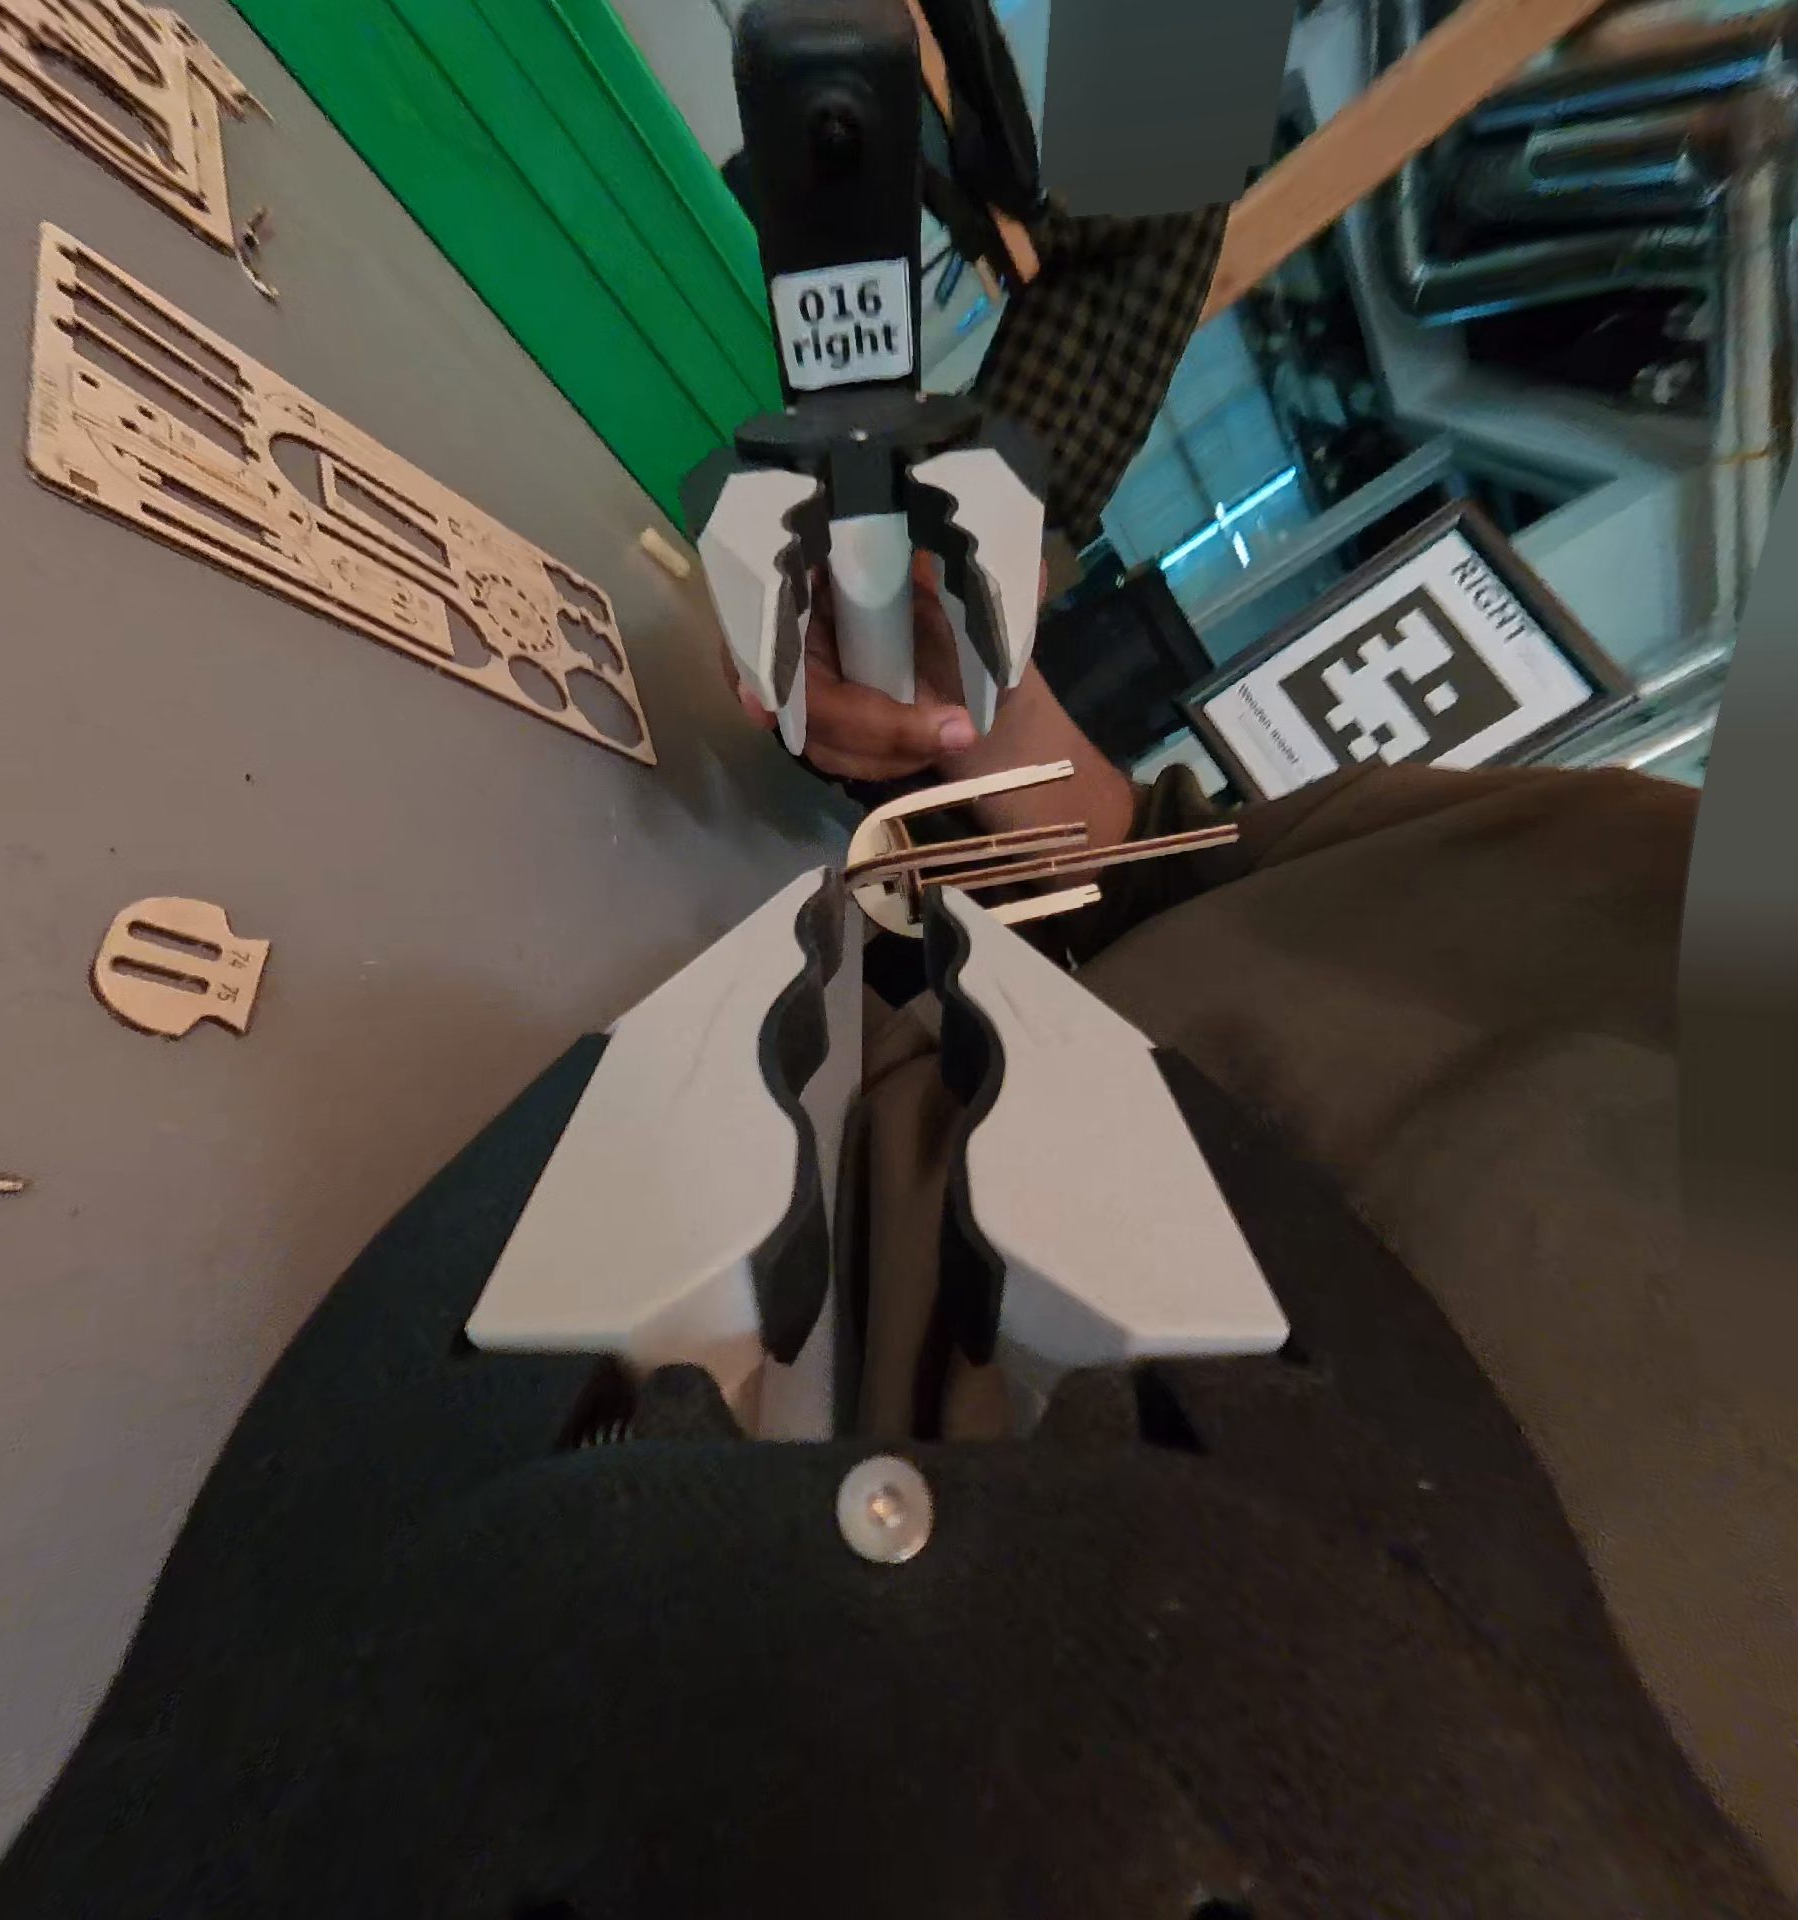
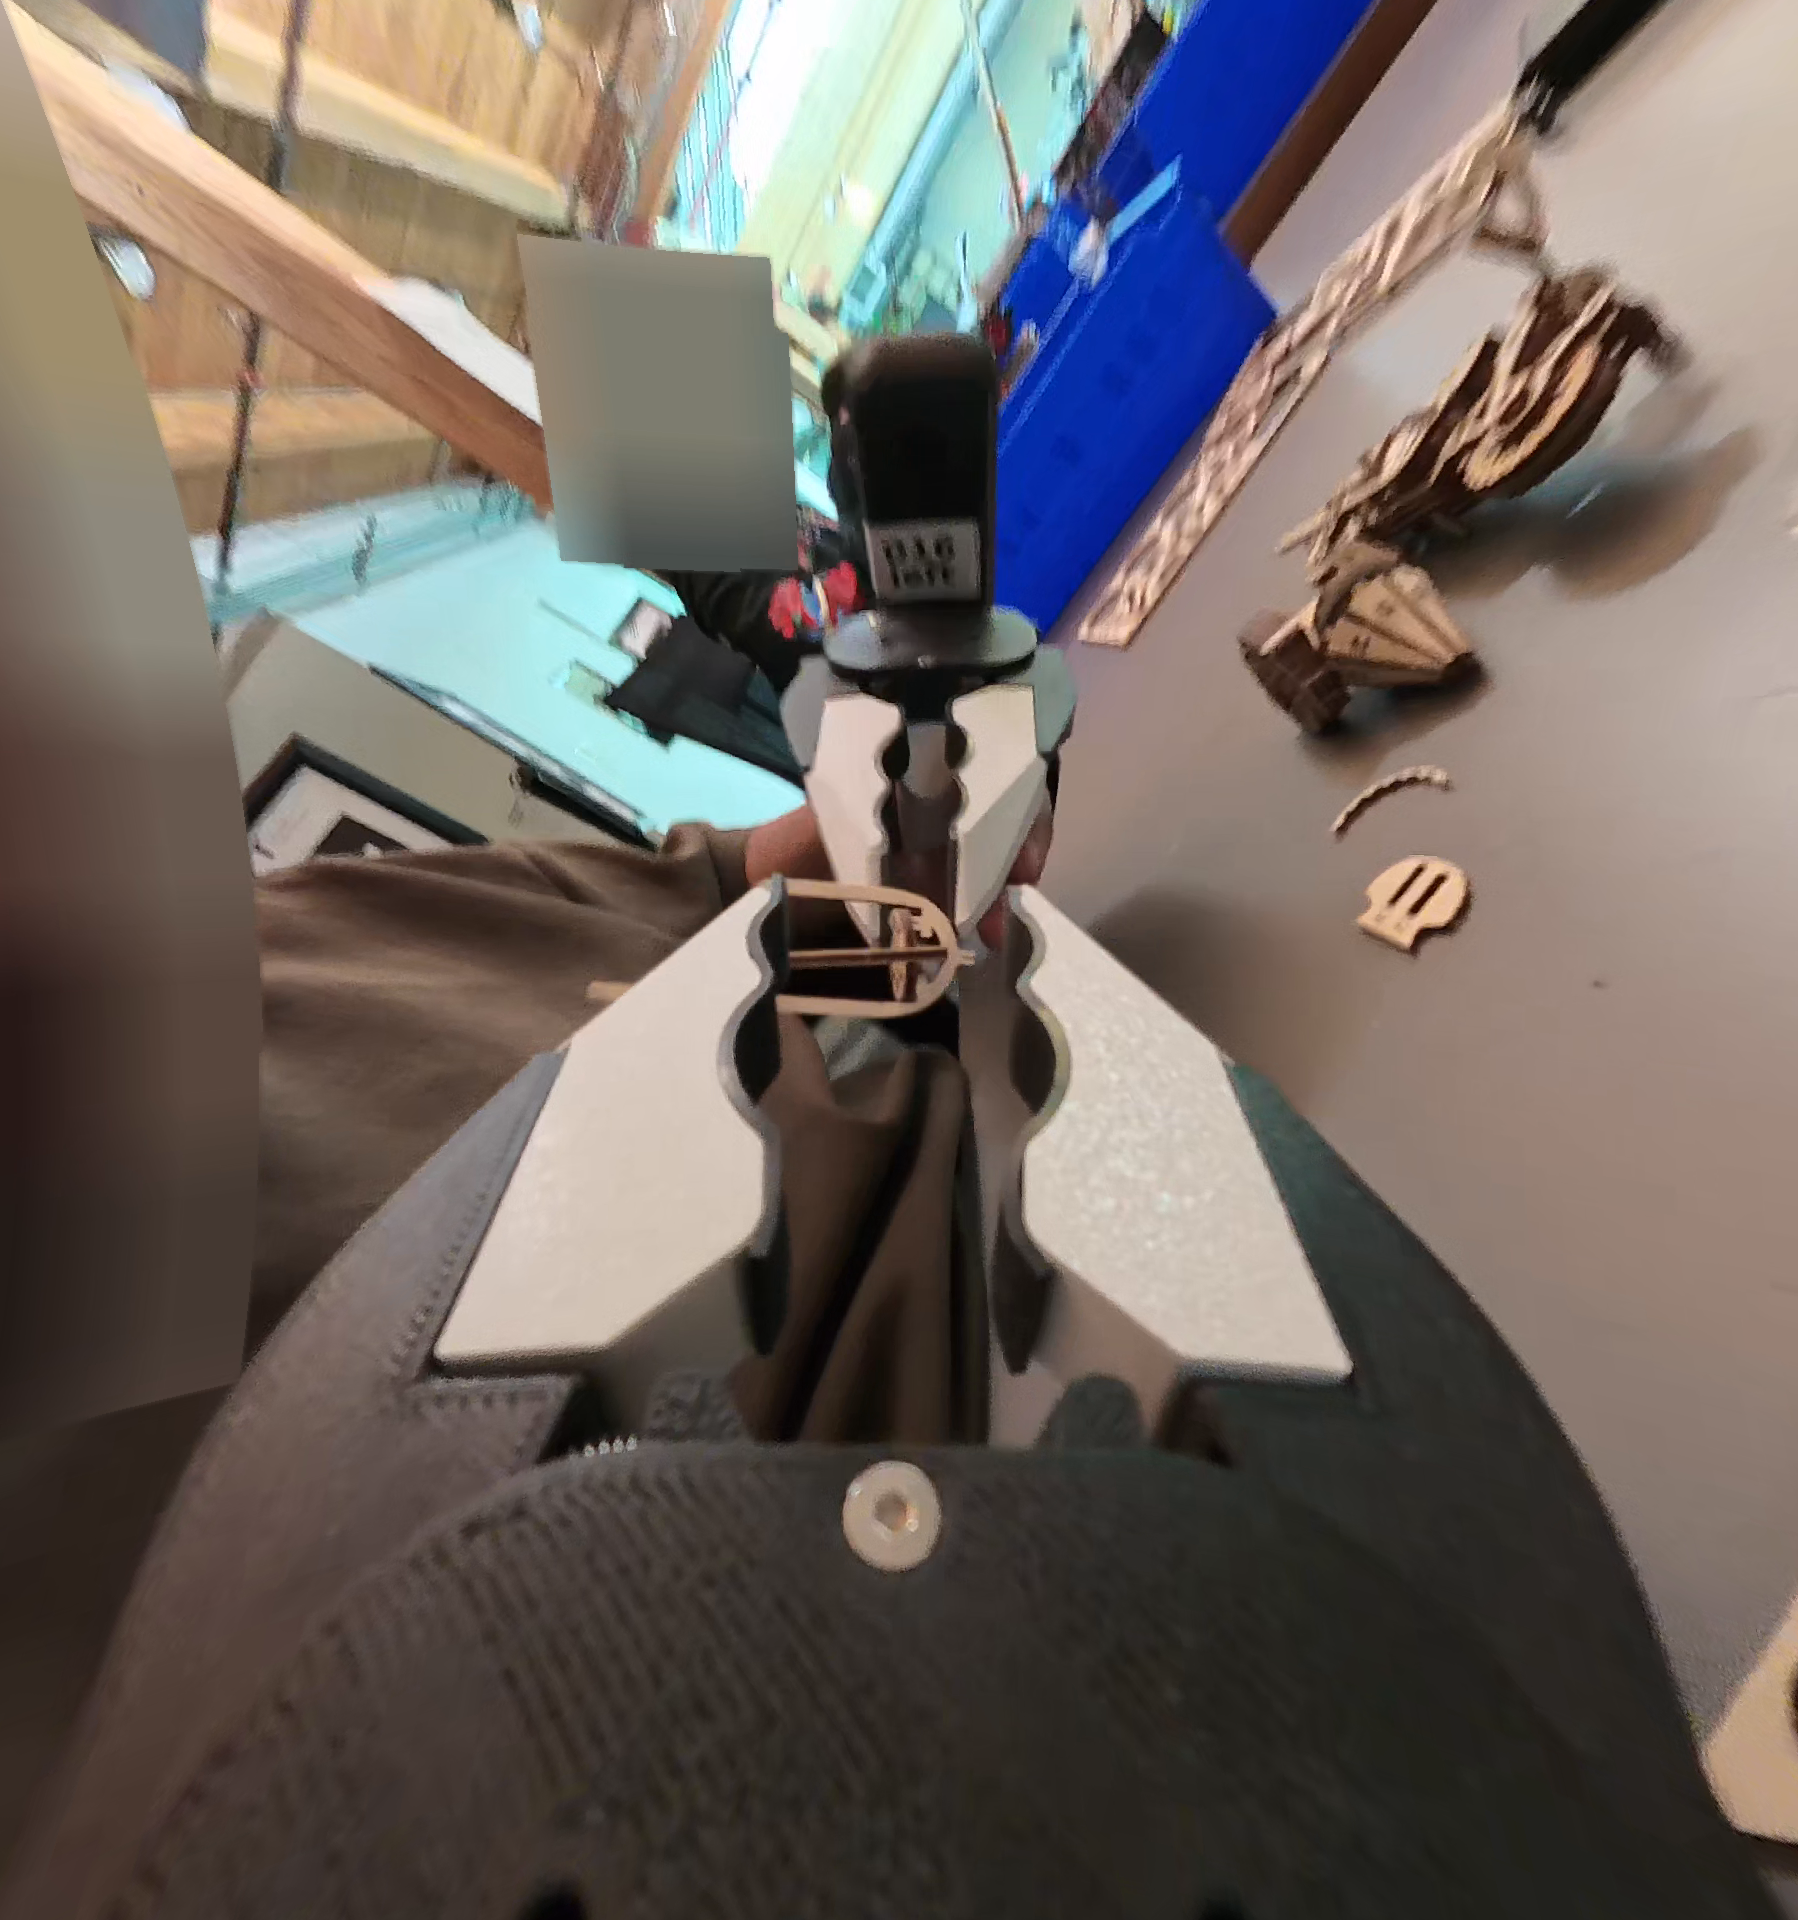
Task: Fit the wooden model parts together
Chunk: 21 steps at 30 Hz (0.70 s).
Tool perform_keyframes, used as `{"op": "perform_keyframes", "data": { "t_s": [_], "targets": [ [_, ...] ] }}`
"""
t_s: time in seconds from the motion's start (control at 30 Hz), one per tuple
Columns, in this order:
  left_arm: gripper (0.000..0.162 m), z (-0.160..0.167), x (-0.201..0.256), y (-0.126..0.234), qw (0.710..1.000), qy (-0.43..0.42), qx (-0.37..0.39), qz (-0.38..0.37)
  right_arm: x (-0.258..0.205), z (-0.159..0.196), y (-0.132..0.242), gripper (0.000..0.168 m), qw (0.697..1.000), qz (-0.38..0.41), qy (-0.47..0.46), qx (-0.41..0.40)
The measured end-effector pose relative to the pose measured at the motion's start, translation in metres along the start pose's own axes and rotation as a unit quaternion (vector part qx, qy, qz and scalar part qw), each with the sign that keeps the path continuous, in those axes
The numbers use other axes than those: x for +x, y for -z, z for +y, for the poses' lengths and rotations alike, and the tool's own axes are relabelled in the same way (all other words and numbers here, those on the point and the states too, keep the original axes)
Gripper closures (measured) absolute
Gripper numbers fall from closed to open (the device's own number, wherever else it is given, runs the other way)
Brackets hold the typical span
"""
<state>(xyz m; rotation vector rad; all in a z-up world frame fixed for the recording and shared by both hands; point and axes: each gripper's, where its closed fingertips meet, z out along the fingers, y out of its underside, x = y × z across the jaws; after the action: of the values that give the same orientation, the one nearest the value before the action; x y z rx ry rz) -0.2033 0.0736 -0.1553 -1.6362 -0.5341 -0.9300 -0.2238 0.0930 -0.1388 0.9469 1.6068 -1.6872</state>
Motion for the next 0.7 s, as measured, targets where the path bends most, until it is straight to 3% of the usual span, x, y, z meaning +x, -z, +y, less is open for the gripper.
{"op": "perform_keyframes", "data": {
  "t_s": [0.2, 0.33, 0.5, 0.53, 0.7],
  "targets": [
    [0.149, 0.017, 0.000, -0.009, 0.997, -0.056, -0.051, -0.034, 0.004, 0.037, -0.015, 0.138, 0.993, 0.018, 0.044, -0.107],
    [0.149, 0.017, 0.002, -0.010, 0.989, -0.123, -0.055, -0.059, 0.007, 0.052, -0.020, 0.150, 0.971, 0.065, 0.163, -0.161],
    [0.150, 0.013, 0.007, -0.007, 0.977, -0.195, -0.043, -0.077, 0.006, 0.046, -0.024, 0.156, 0.935, 0.122, 0.291, -0.160],
    [0.160, 0.011, 0.011, -0.006, 0.976, -0.203, -0.034, -0.071, 0.007, 0.044, -0.023, 0.157, 0.931, 0.131, 0.302, -0.155],
    [0.155, 0.008, 0.011, -0.009, 0.973, -0.216, -0.025, -0.079, 0.005, 0.040, -0.021, 0.158, 0.932, 0.126, 0.307, -0.143]
  ]
}}
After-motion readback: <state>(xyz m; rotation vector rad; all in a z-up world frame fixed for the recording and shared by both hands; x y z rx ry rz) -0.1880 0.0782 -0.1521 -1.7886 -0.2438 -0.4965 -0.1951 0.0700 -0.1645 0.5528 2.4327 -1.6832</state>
